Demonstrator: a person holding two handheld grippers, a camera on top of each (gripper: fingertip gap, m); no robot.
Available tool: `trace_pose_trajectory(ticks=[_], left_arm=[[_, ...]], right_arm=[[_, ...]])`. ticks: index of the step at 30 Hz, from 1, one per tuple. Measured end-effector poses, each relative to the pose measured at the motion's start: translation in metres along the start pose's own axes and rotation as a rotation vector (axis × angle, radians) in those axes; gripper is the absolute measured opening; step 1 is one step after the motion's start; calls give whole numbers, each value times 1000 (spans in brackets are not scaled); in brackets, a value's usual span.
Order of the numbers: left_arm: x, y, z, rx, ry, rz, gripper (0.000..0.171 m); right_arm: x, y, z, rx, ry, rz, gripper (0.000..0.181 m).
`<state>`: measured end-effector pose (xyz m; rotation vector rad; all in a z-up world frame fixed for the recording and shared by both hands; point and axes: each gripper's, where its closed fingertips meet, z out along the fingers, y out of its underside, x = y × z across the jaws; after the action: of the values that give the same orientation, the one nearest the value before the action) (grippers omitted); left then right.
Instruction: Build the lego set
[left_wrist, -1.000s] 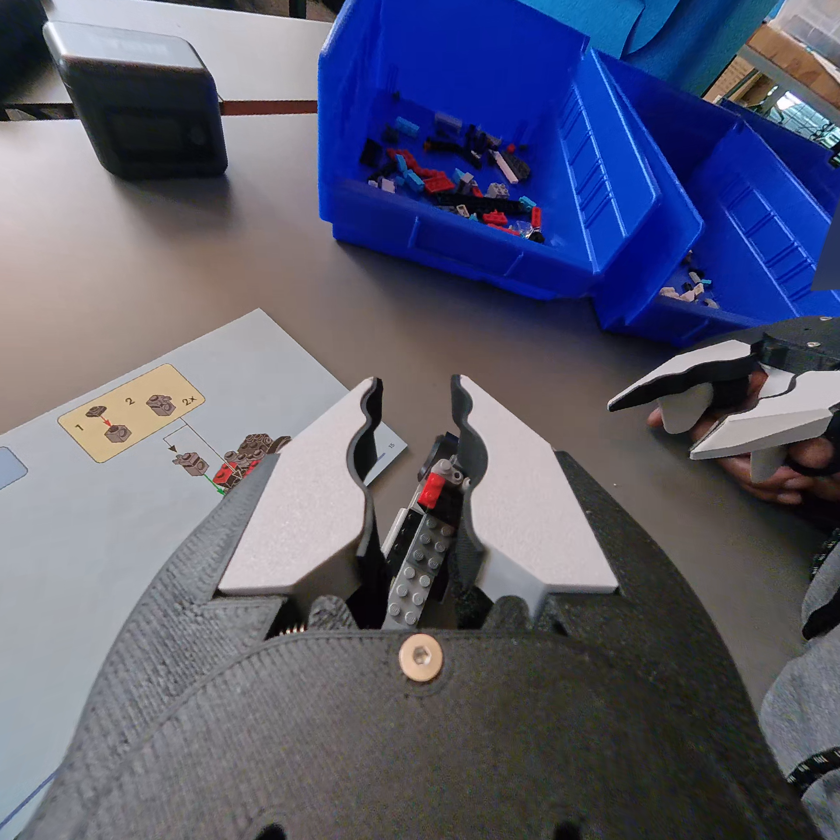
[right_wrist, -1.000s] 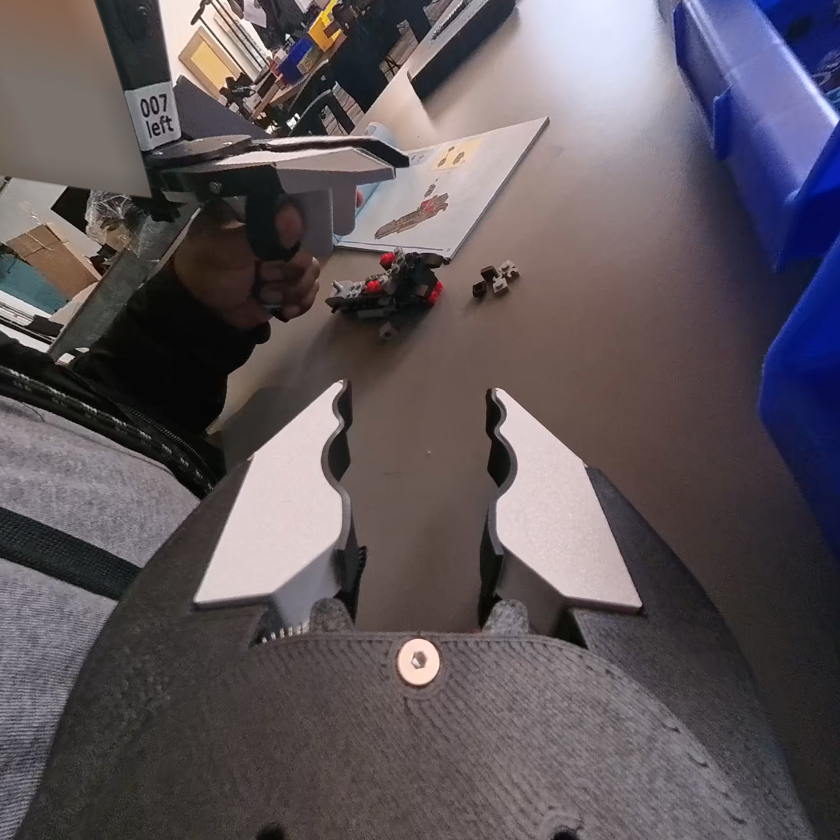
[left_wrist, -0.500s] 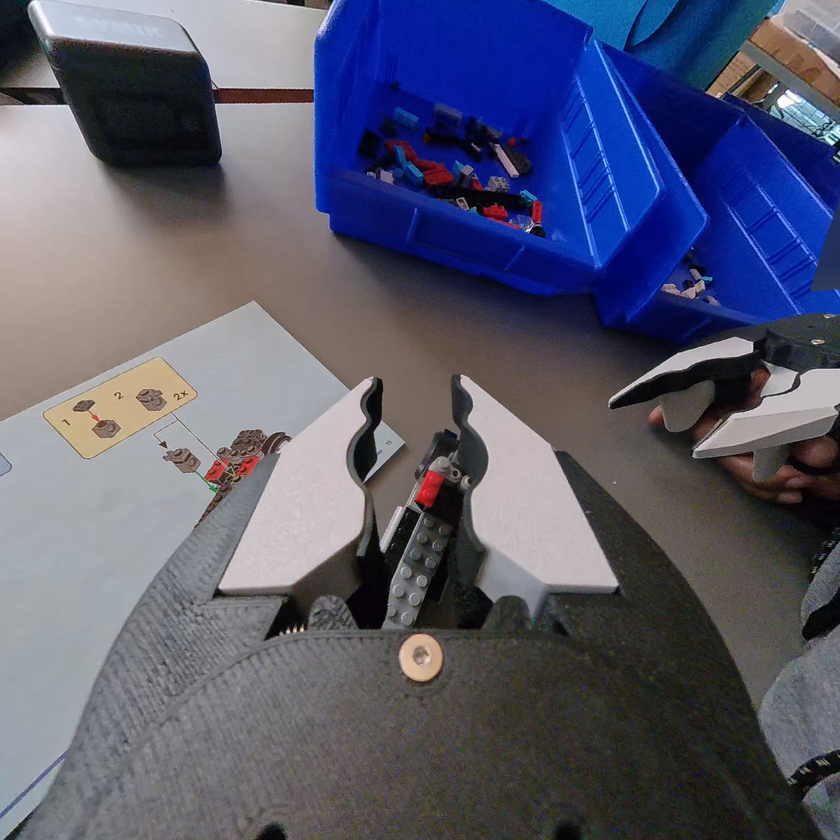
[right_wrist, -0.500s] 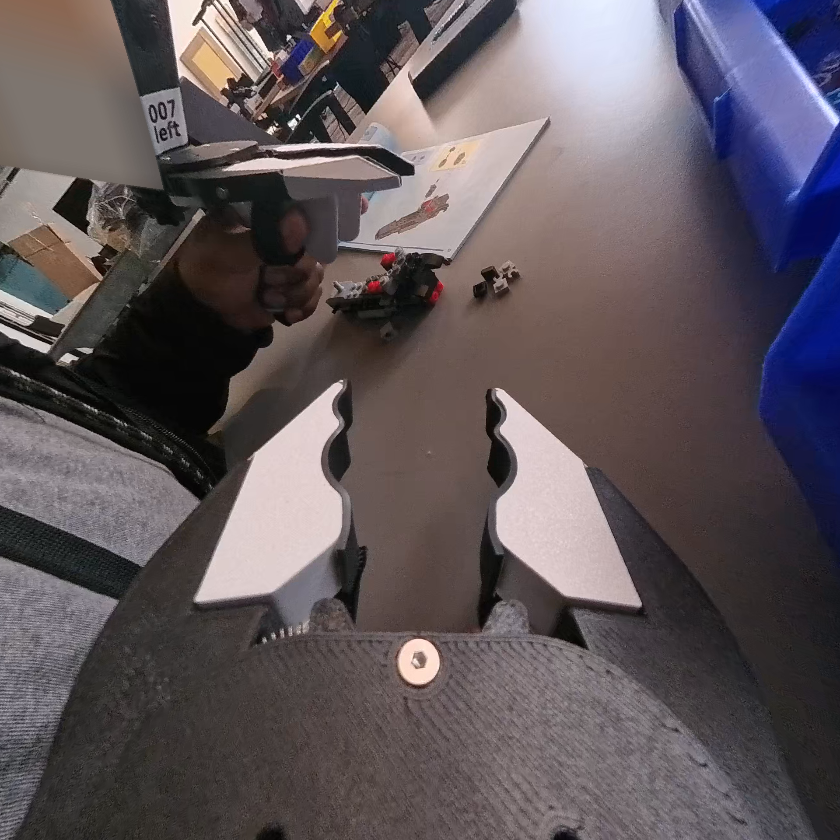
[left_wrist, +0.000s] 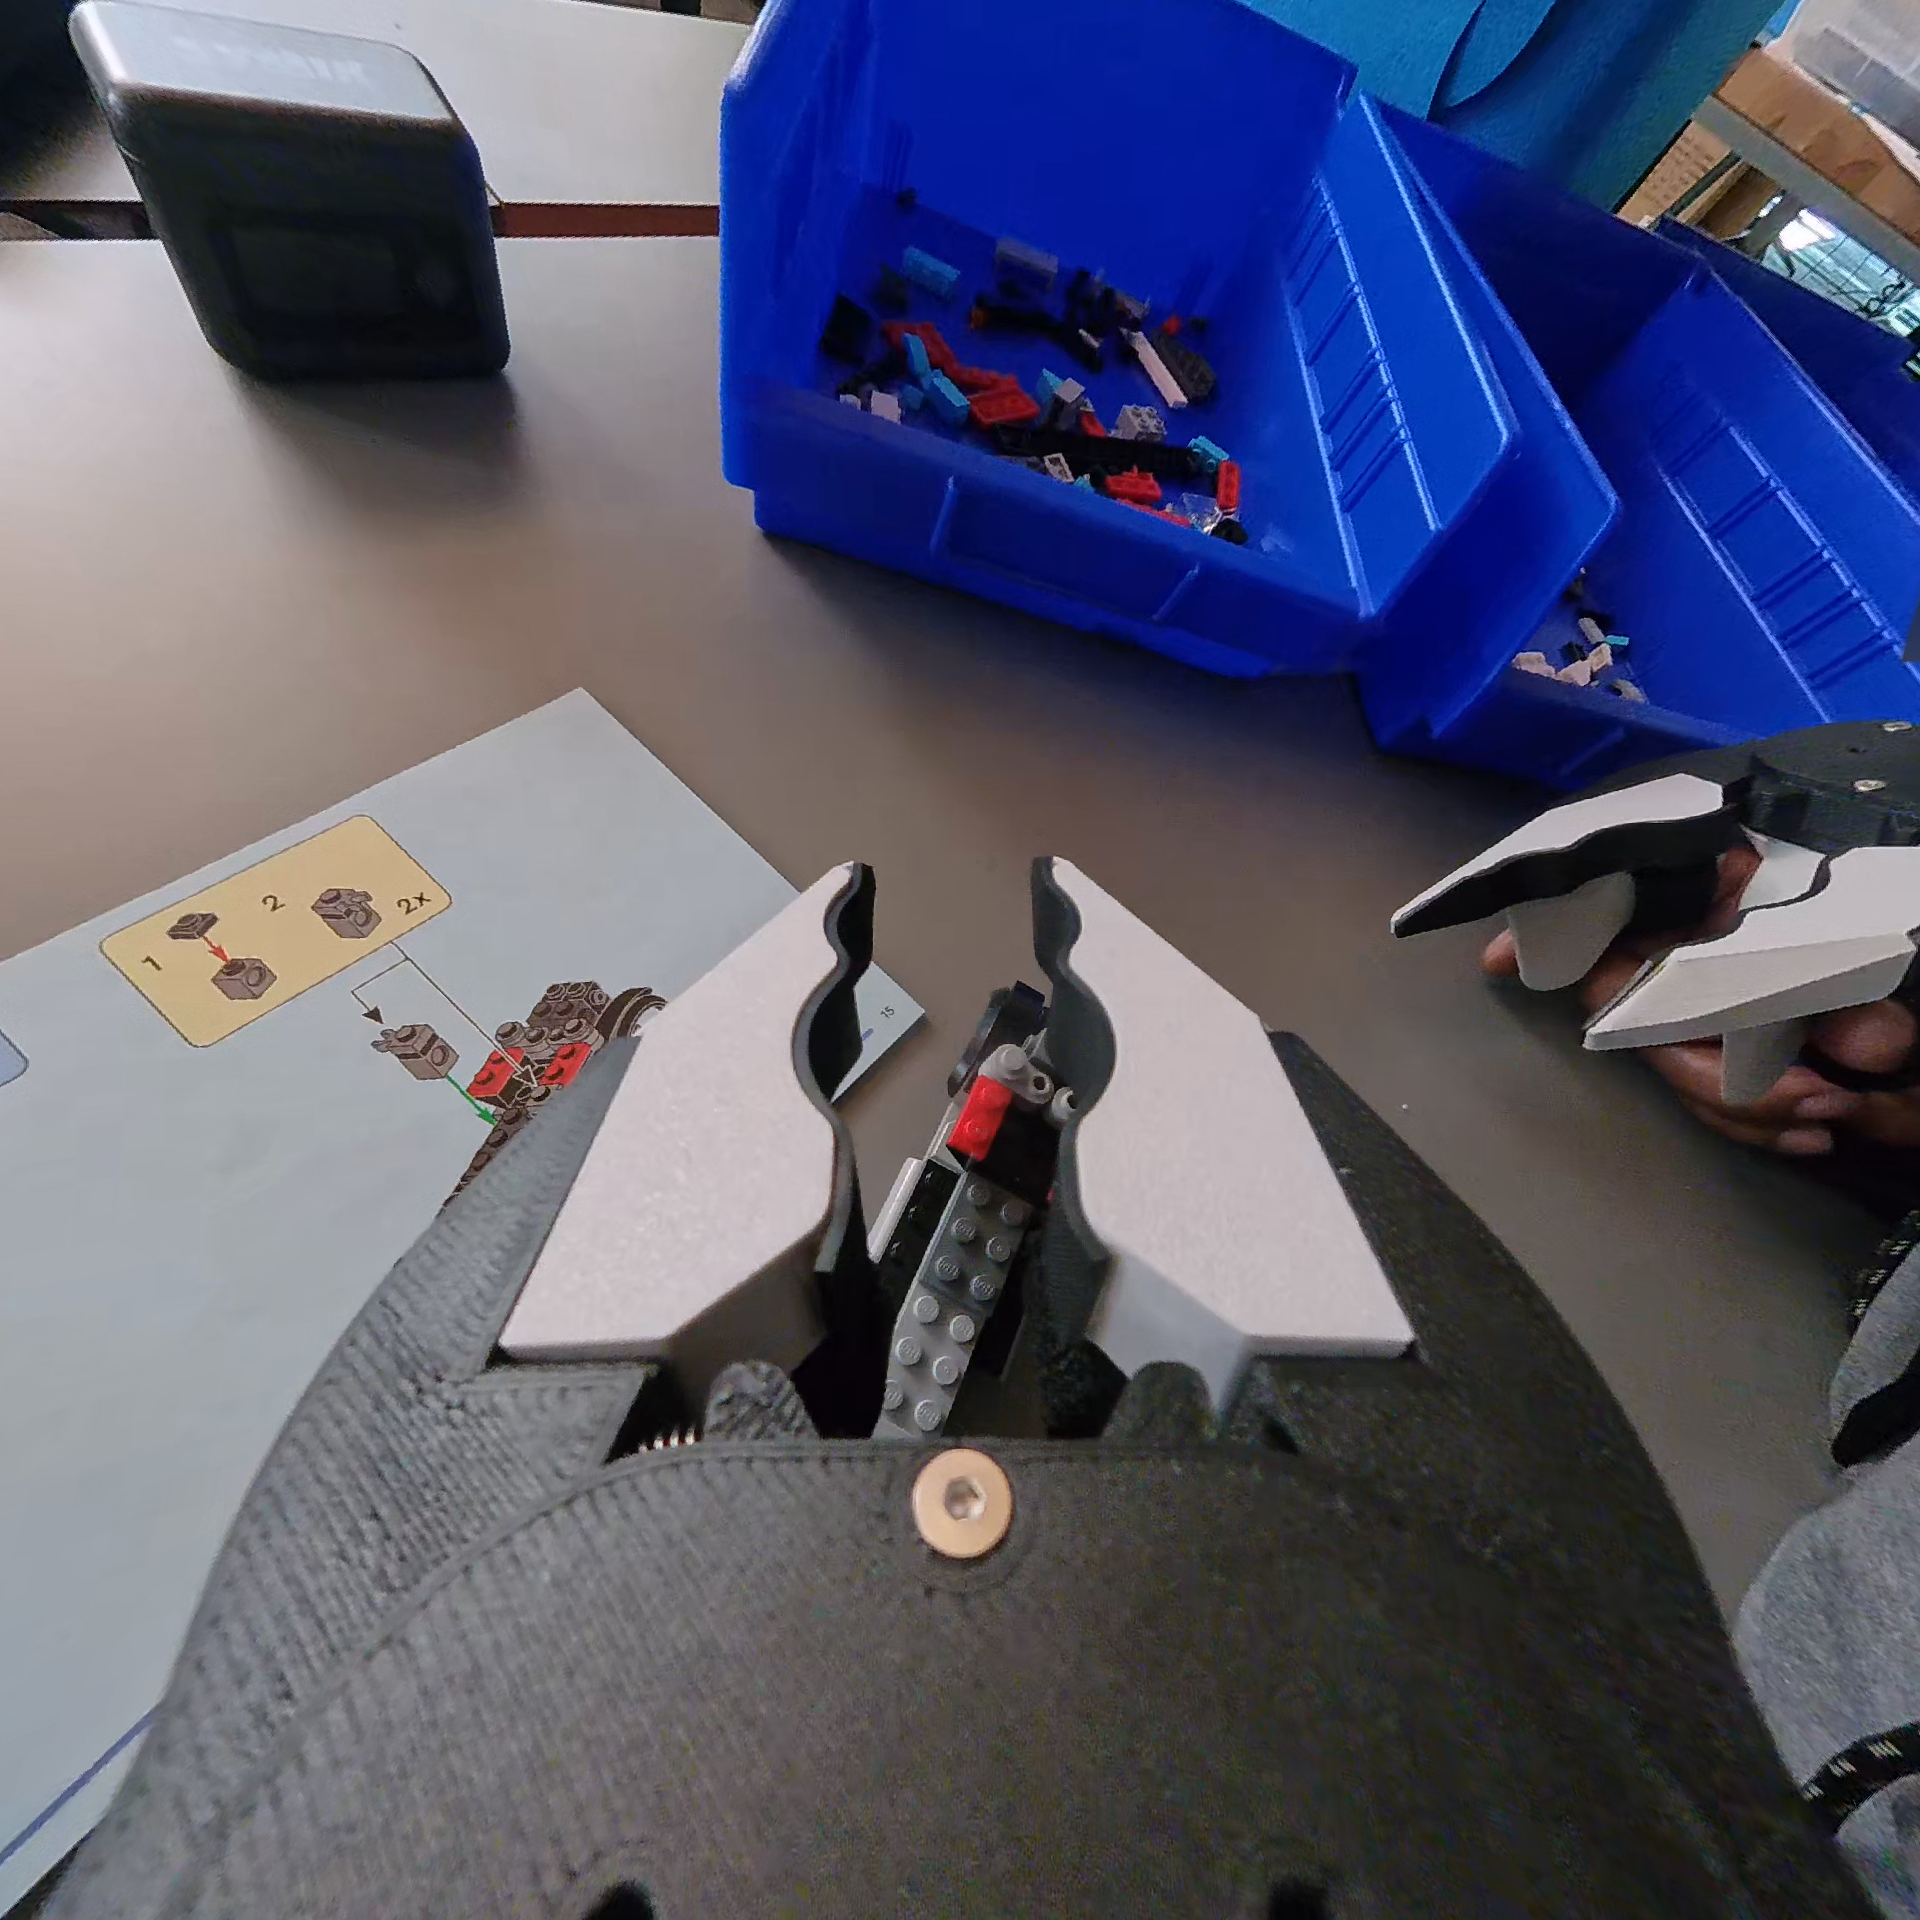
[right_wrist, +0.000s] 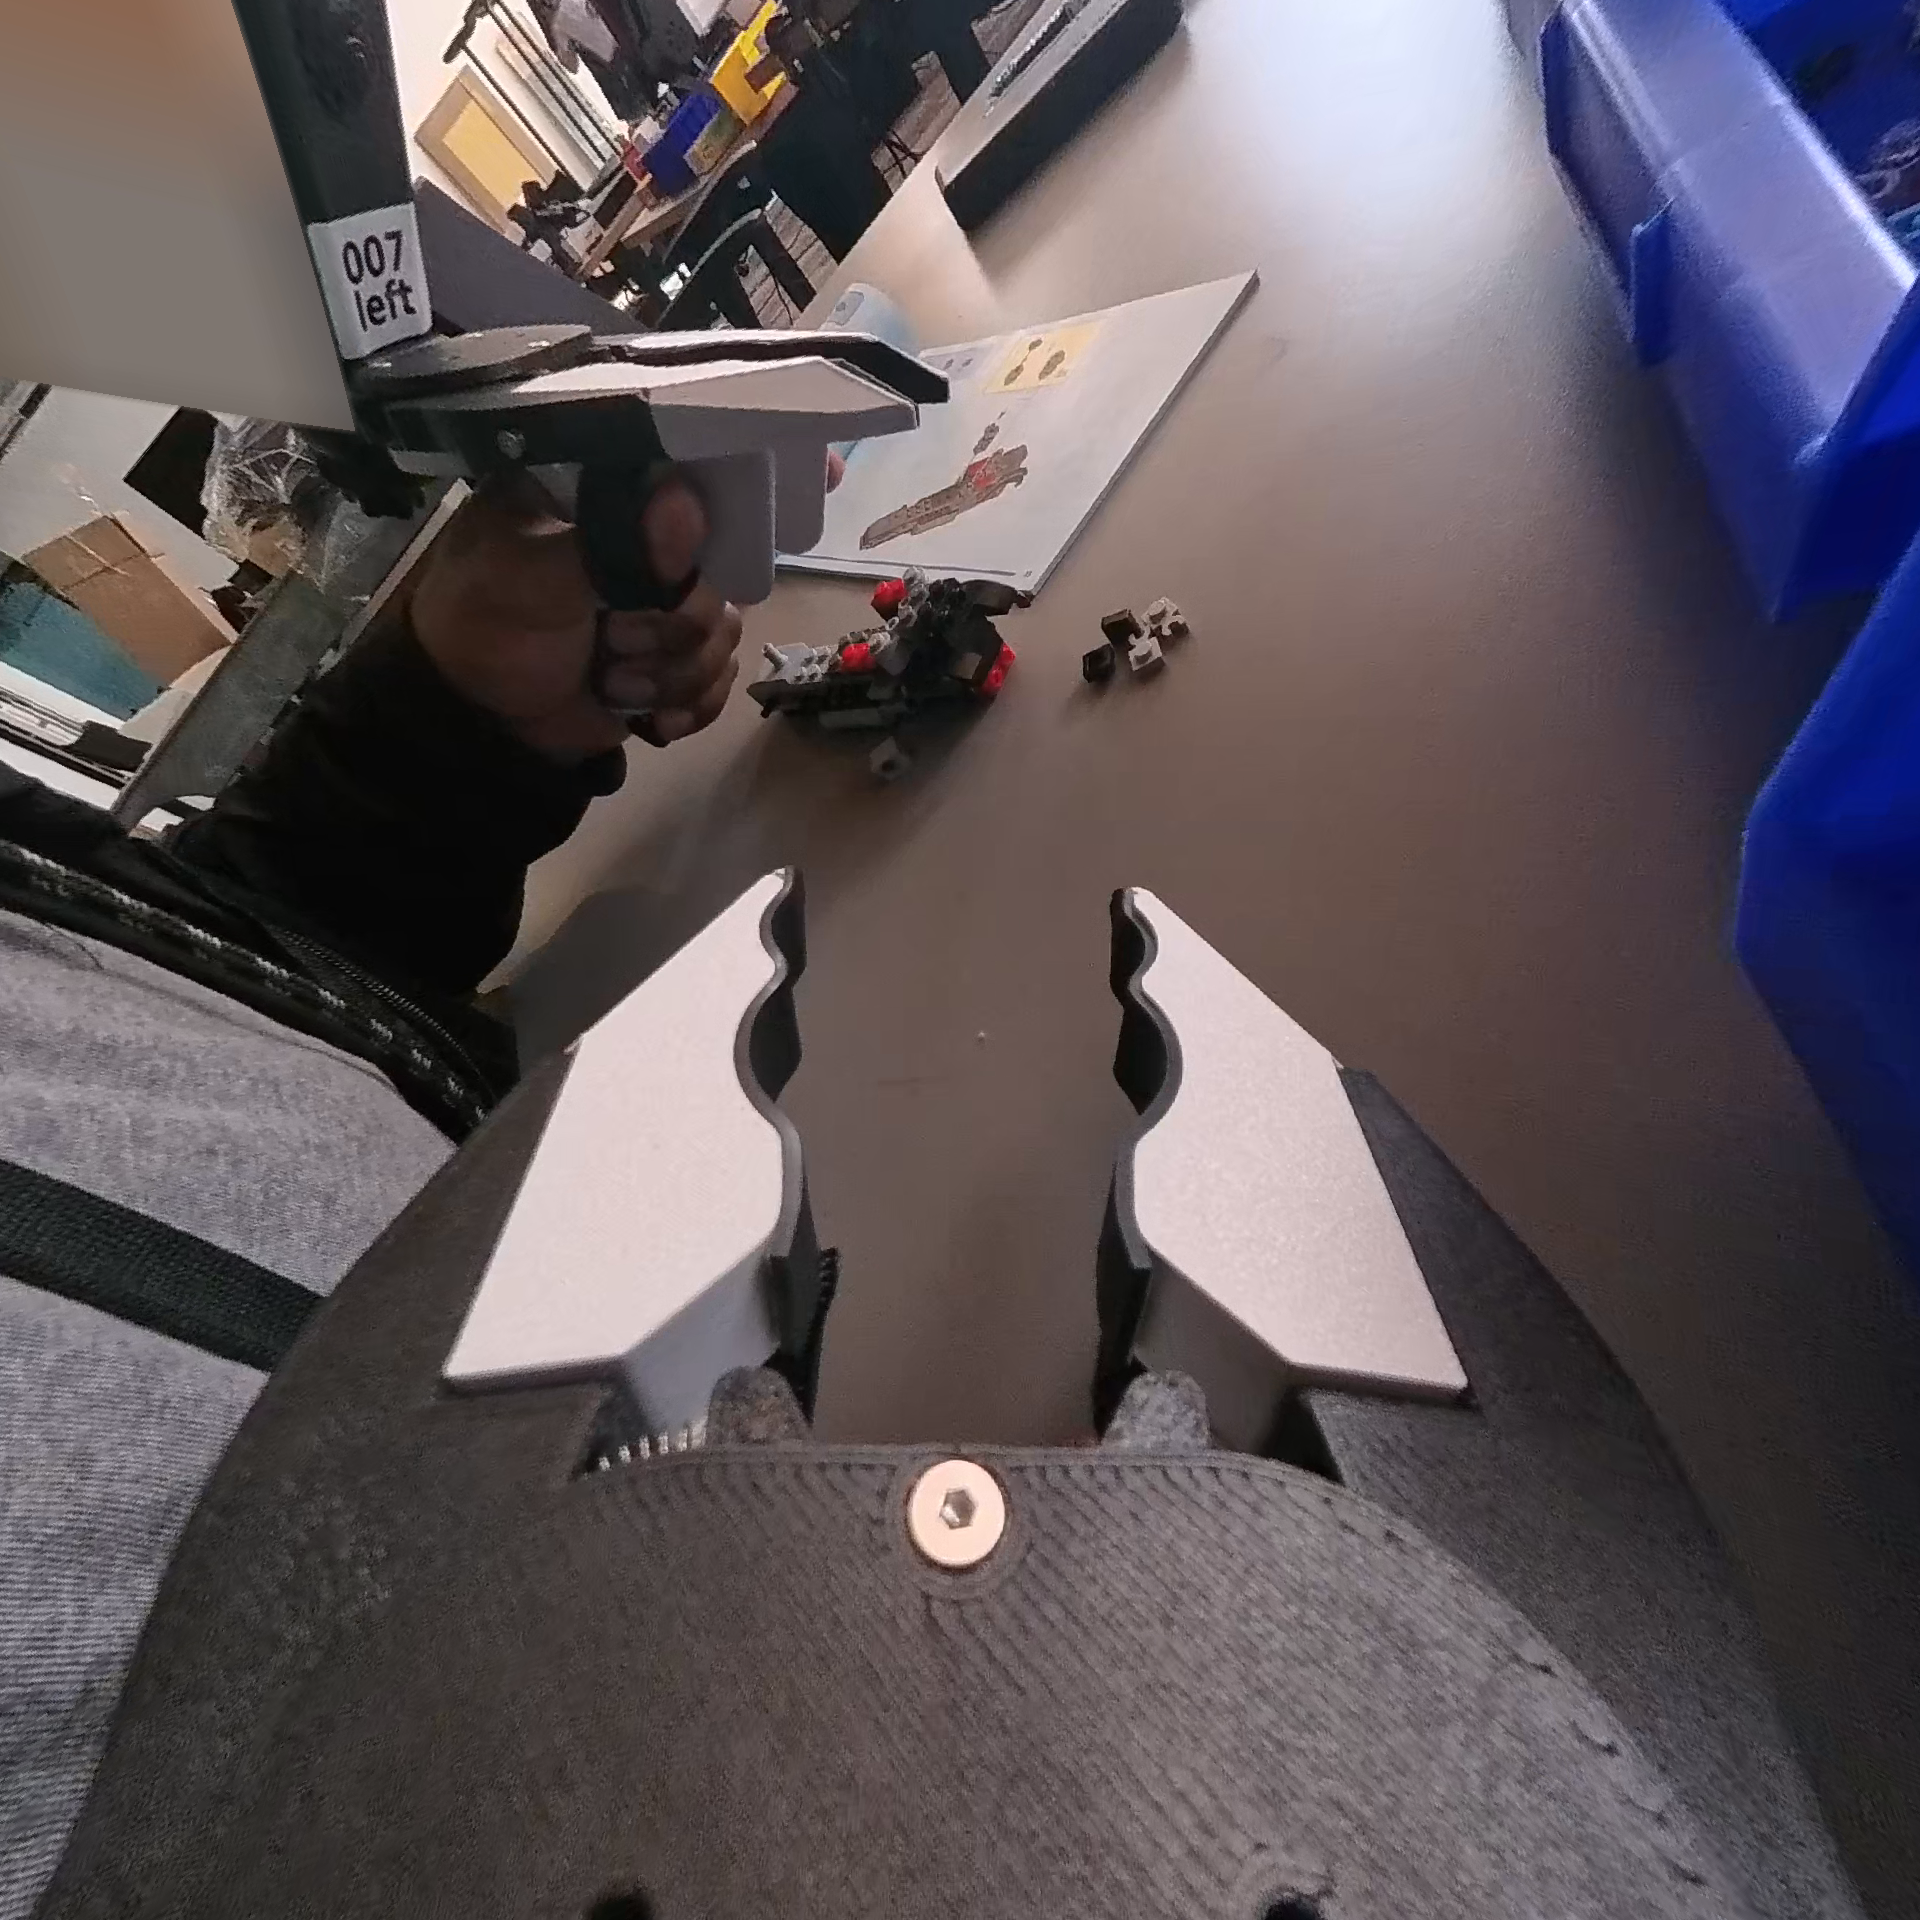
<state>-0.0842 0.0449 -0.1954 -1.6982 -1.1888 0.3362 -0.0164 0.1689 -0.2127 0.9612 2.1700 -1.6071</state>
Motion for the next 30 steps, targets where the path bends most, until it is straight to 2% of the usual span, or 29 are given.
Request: trace_pose_trajectory(ticks=[7, 13, 20, 24, 30], left_arm=[[3, -1, 0, -4, 0, 1, 31], [18, -9, 0, 0, 5, 23, 31], [57, -16, 6, 9, 22, 57, 32], [83, -8, 17, -4, 39, 58, 32], [115, 10, 34, 0, 41, 37, 32]], right_arm=[[0, 0, 0, 2, -2, 0, 60], [-1, 0, -5, 19, -3, 0, 60], [-4, 0, -23, 73, -14, -2, 60], [-6, -1, -44, 132, -24, -32, 61], [-22, -2, -63, 182, -127, -94, 62]])
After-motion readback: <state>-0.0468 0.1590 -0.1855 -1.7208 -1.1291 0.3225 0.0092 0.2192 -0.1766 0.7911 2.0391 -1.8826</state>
